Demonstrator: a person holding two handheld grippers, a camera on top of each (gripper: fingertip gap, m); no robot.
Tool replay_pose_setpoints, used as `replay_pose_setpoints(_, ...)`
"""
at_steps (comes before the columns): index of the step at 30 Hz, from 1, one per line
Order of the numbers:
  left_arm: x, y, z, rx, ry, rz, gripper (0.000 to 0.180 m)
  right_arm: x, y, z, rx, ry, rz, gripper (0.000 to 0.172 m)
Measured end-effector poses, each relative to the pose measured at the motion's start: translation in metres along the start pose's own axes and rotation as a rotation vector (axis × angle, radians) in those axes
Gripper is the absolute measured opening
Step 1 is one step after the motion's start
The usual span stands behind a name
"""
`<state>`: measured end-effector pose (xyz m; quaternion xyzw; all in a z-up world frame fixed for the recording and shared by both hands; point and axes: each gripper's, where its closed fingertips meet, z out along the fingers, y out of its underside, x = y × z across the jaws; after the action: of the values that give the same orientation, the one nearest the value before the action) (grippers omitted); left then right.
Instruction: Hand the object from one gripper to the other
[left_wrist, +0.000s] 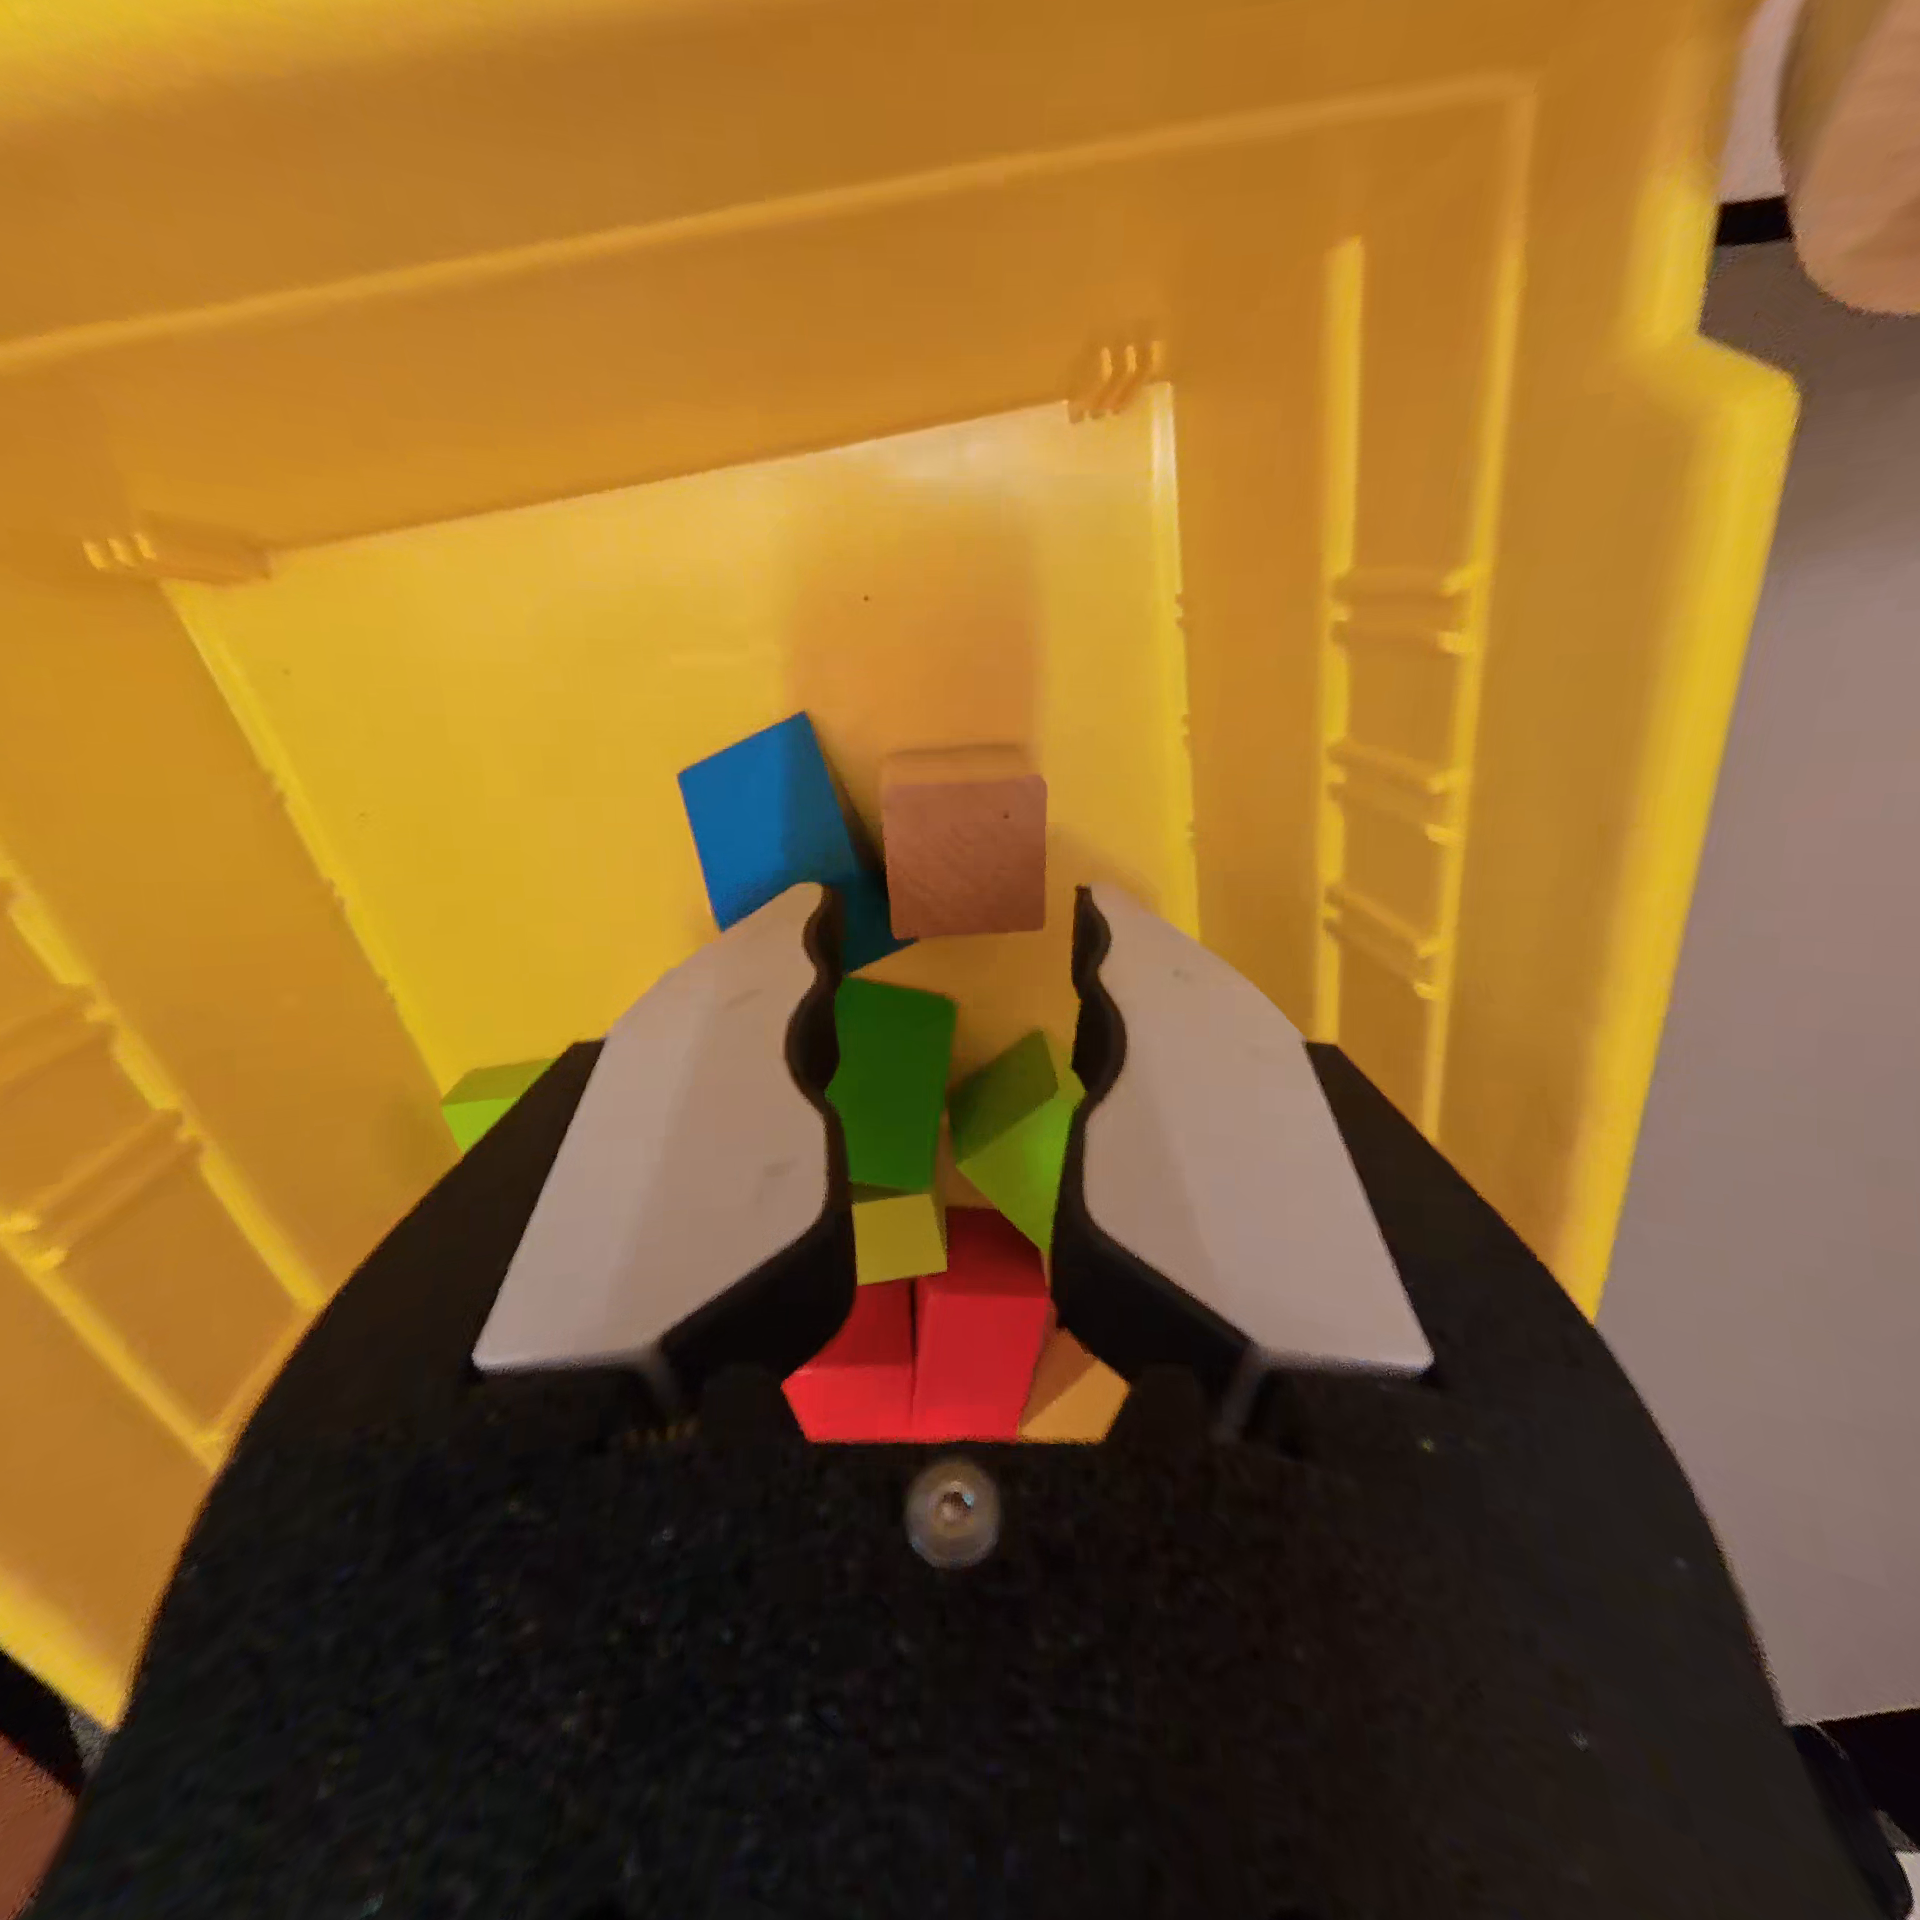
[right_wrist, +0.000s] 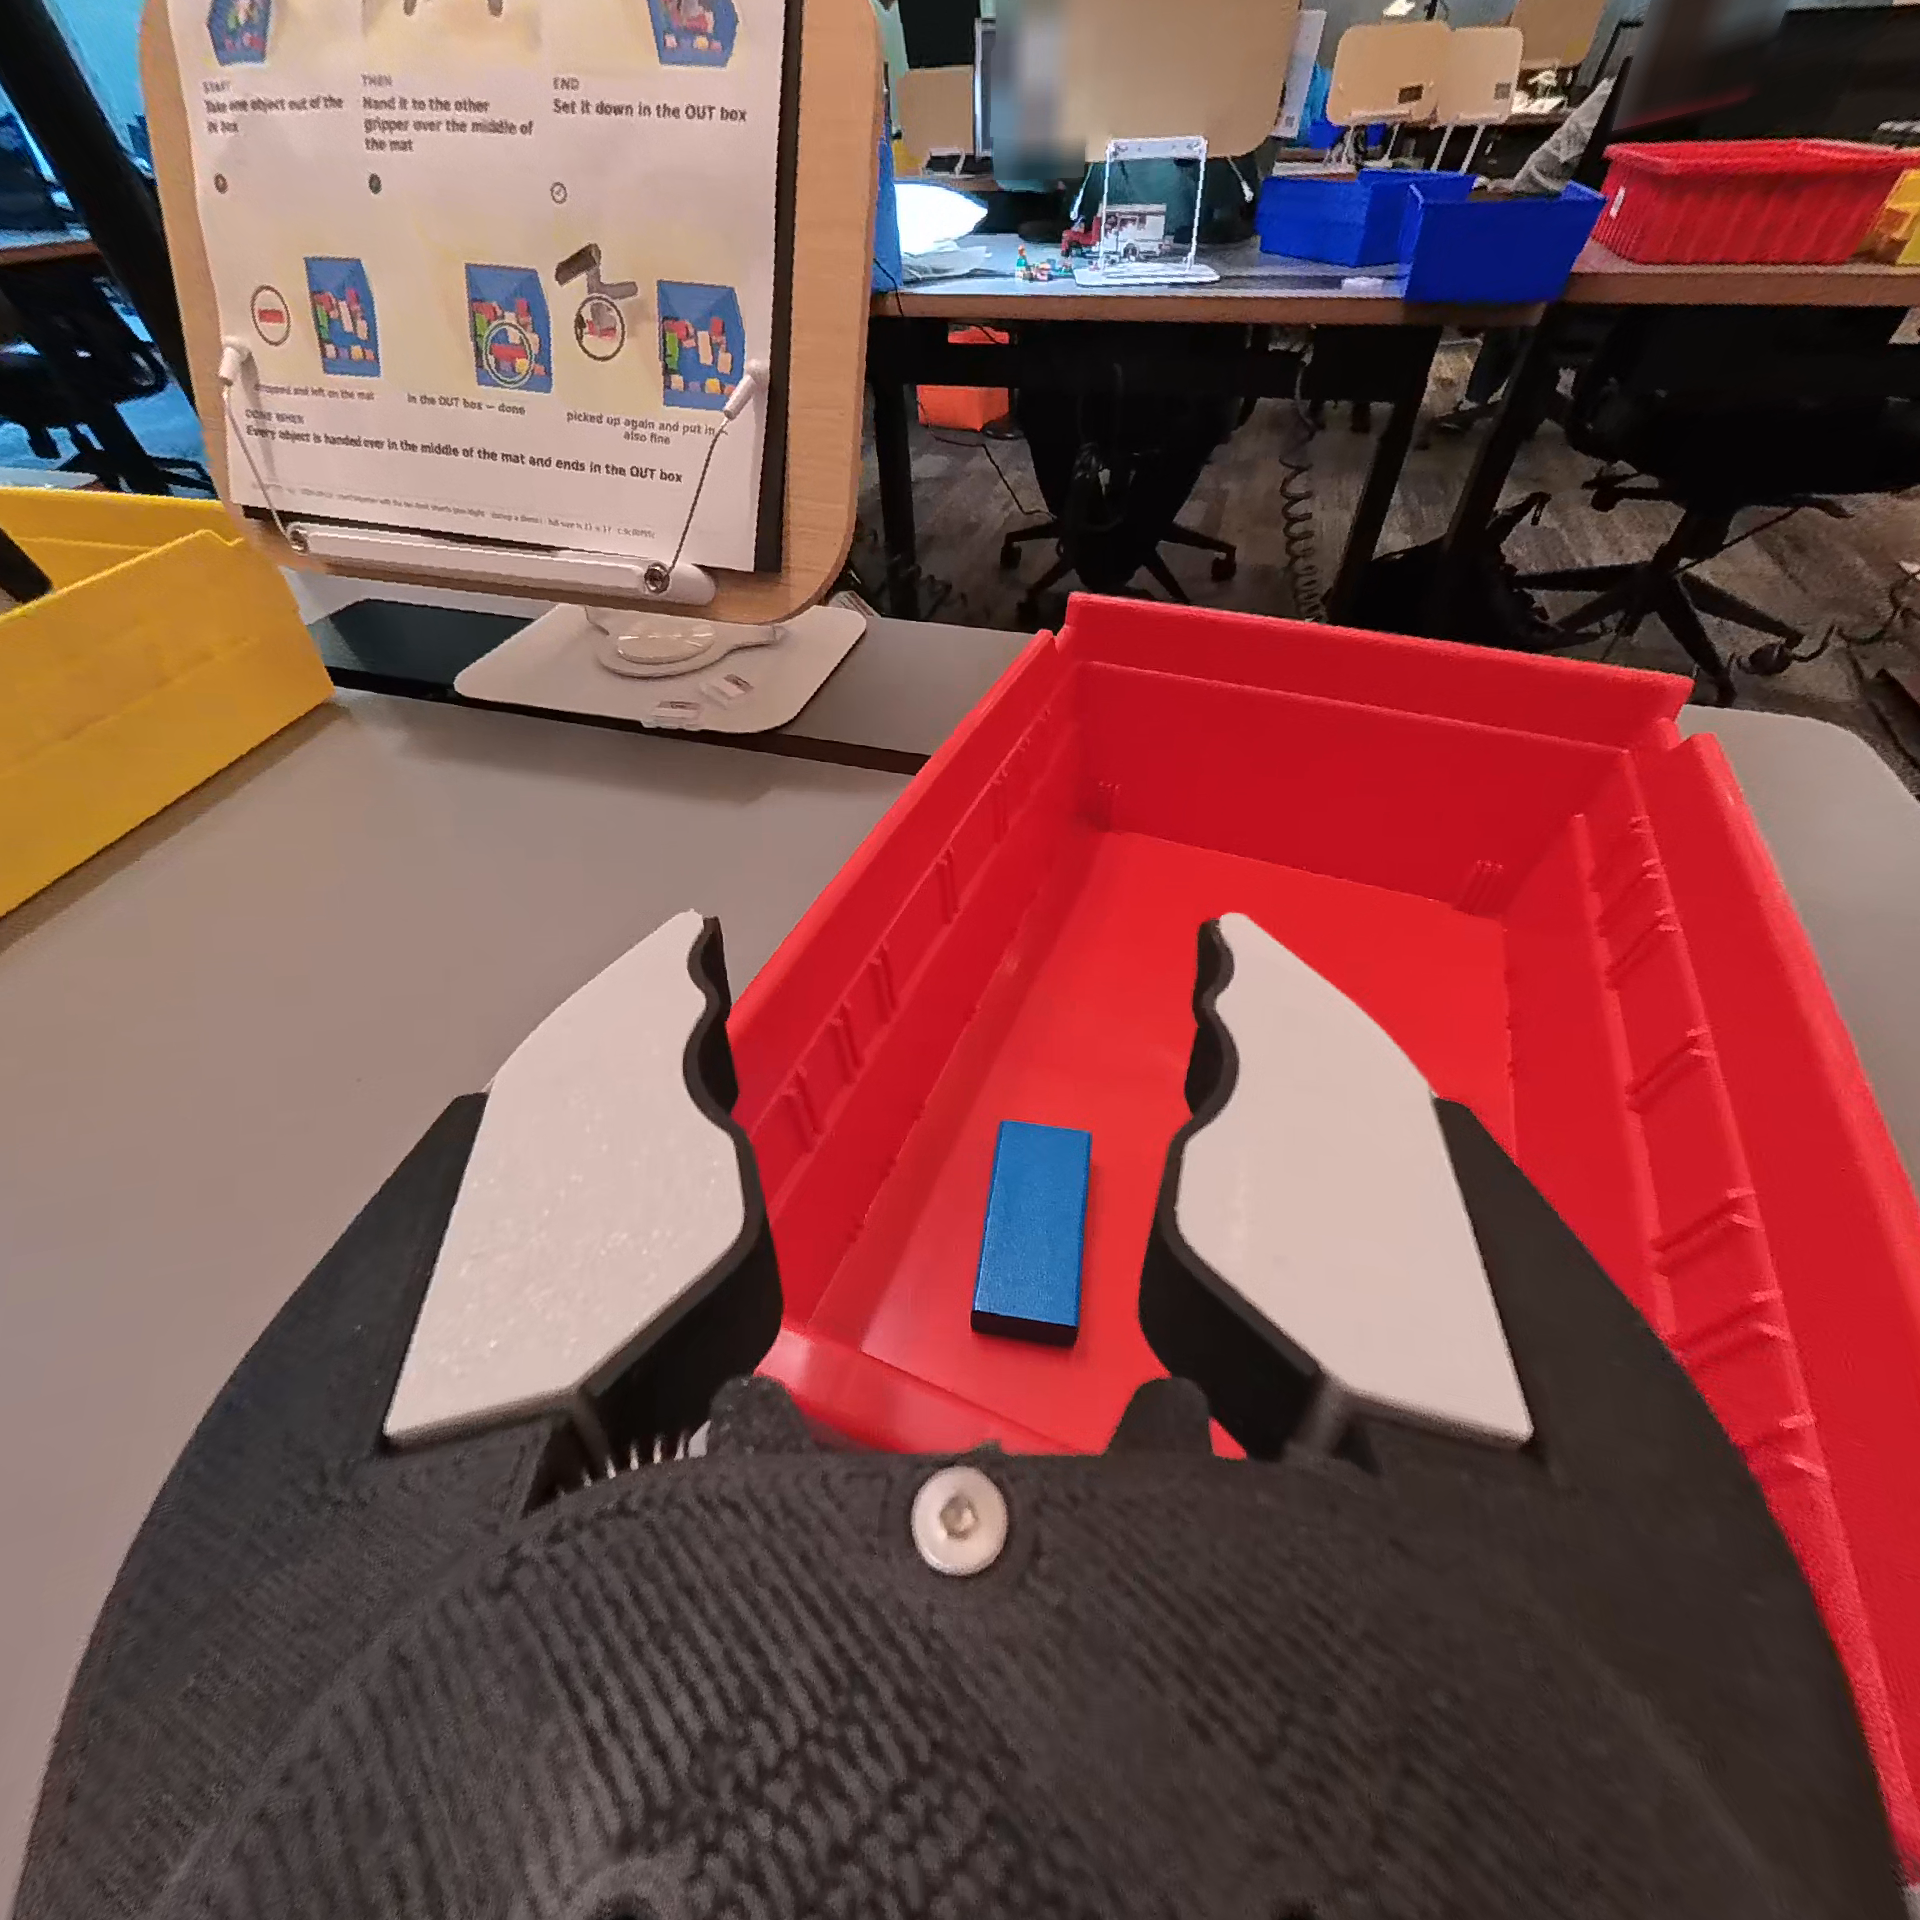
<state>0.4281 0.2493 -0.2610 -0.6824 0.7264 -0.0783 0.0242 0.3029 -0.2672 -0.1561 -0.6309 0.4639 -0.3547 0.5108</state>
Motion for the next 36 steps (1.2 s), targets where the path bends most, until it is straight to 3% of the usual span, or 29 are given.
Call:
replay_pose_setpoints(16,0.011,0.009,0.015,-0.088,-0.072,0.036,0.041,0.000,0.009,0.004,-0.026,-0.009,0.012,0.086)
replay_pose_setpoints(24,0.006,0.004,0.024,-0.031,-0.065,-0.044,0.034,-0.001,0.010,0.005,-0.031,-0.013,0.016,0.086)
replay_pose_setpoints(28,0.006,0.006,0.022,-0.009,-0.108,0.054,0.033,-0.002,0.009,0.005,-0.029,-0.020,0.019,0.086)
replay_pose_setpoints(32,0.008,-0.002,-0.008,0.125,-0.160,0.145,0.033,-0.006,0.004,0.003,-0.016,-0.035,0.019,0.087)
replay_pose_setpoints(36,0.036,-0.001,-0.068,0.345,-0.073,0.250,0.033,-0.024,-0.005,0.002,0.006,-0.120,0.032,0.092)
